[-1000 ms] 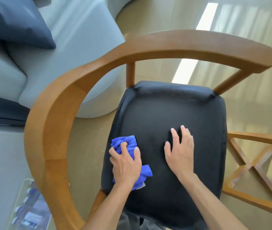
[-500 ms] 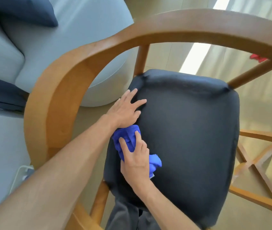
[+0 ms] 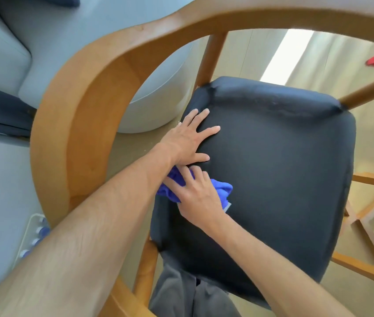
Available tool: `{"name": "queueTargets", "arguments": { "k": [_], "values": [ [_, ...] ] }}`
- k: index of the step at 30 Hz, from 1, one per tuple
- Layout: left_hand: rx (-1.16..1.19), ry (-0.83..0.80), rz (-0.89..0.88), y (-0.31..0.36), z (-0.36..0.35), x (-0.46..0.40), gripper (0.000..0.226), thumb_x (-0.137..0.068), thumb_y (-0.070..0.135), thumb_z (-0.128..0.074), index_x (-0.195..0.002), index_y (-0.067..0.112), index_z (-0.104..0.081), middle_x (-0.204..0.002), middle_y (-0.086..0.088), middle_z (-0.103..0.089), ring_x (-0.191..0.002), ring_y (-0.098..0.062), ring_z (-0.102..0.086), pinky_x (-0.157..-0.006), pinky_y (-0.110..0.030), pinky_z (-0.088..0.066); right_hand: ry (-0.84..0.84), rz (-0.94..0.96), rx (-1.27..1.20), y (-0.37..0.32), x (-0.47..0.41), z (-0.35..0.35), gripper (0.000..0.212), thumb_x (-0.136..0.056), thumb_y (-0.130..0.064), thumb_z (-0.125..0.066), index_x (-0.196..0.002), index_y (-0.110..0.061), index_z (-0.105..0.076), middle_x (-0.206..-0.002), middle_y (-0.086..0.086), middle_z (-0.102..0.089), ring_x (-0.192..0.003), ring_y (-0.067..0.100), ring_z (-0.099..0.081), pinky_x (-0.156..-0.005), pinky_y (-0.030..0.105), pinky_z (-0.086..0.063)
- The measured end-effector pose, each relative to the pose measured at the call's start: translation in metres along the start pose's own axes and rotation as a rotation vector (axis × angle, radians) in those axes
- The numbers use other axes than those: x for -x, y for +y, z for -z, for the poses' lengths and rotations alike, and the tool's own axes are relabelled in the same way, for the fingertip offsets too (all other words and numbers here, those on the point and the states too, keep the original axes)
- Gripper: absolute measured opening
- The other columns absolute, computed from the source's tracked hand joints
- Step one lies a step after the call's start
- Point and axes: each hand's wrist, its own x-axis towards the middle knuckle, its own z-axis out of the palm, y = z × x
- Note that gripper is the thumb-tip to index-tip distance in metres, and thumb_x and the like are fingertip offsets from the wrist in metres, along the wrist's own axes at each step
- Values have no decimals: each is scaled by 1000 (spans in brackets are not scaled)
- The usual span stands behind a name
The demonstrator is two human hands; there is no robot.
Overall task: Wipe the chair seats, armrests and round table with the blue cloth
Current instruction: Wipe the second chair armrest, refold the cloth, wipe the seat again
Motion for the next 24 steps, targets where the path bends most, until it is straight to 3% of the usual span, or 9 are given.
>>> {"name": "queueTargets", "arguments": {
  "k": [2, 6, 10, 12, 15, 17, 19, 22, 24],
  "values": [
    [21, -14, 2, 0, 0, 2, 81, -86, 56, -58, -151, 42, -11, -160, 2, 17, -147, -21, 14, -109, -46, -32, 34, -21, -9, -14, -1, -7, 41, -75, -6, -49, -111, -20, -62, -127, 17, -55, -78, 30, -46, -63, 41, -38],
    [86, -42, 20, 0, 0, 7, 81, -88, 52, -59, -151, 41, -11, -160, 4, 19, -147, -19, 18, -116, -46, -20, -198, 392, -30, -29, 84, -16, 30, -82, -10, -49, -106, -26, -58, -129, 10, -54, -77, 25, -41, -64, 35, -36],
    [100, -26, 64, 12, 0, 6, 80, -85, 45, -58, -151, 37, -13, -159, 1, 20, -146, -22, 19, -120, -48, -9, -319, 549, 88, 47, 131, 26, 45, -88, -1, -30, -111, -32, -52, -134, 3, -49, -83, 24, -45, -71, 31, -36],
    [98, 5, 89, 17, -2, 3, 81, -82, 45, -59, -150, 36, -16, -160, 0, 19, -146, -23, 19, -118, -49, -7, -150, 341, 138, 105, 132, 59, 48, -79, 2, -42, -114, -28, -56, -136, 9, -47, -89, 30, -53, -73, 39, -47],
    [112, 17, 125, 20, -7, 2, 82, -79, 46, -59, -149, 36, -17, -159, 1, 19, -146, -23, 21, -118, -51, -6, 178, -389, 90, 170, 130, 95, 51, -70, 10, -68, -117, -8, -66, -135, 25, -46, -106, 44, -53, -90, 52, -47],
    [102, 12, 134, 22, -10, 1, 83, -78, 46, -59, -148, 36, -17, -159, 1, 19, -146, -24, 21, -117, -52, -6, 285, -676, 58, 163, 132, 91, 54, -68, 12, -70, -120, -4, -65, -136, 28, -42, -117, 47, -46, -101, 53, -41],
    [83, 9, 142, 23, -10, 3, 83, -78, 45, -59, -149, 35, -17, -159, -1, 19, -146, -25, 20, -117, -52, -7, 222, -544, 66, 123, 156, 69, 49, -68, 7, -70, -115, -7, -68, -133, 28, -44, -110, 45, -51, -98, 46, -43],
    [49, 25, 155, 23, -12, 8, 83, -79, 45, -56, -150, 34, -14, -159, -2, 19, -146, -26, 19, -116, -53, -12, -123, 34, 125, 60, 220, 52, 38, -75, -5, -54, -103, -27, -65, -126, 14, -43, -80, 28, -57, -69, 32, -46],
    [31, 45, 168, 25, -16, 9, 82, -81, 44, -54, -151, 33, -13, -160, -3, 17, -146, -26, 16, -115, -54, -17, -271, 231, 200, 70, 240, 58, 46, -67, -7, -57, -103, -36, -55, -125, 7, -42, -77, 22, -53, -61, 29, -45]
  ]
}}
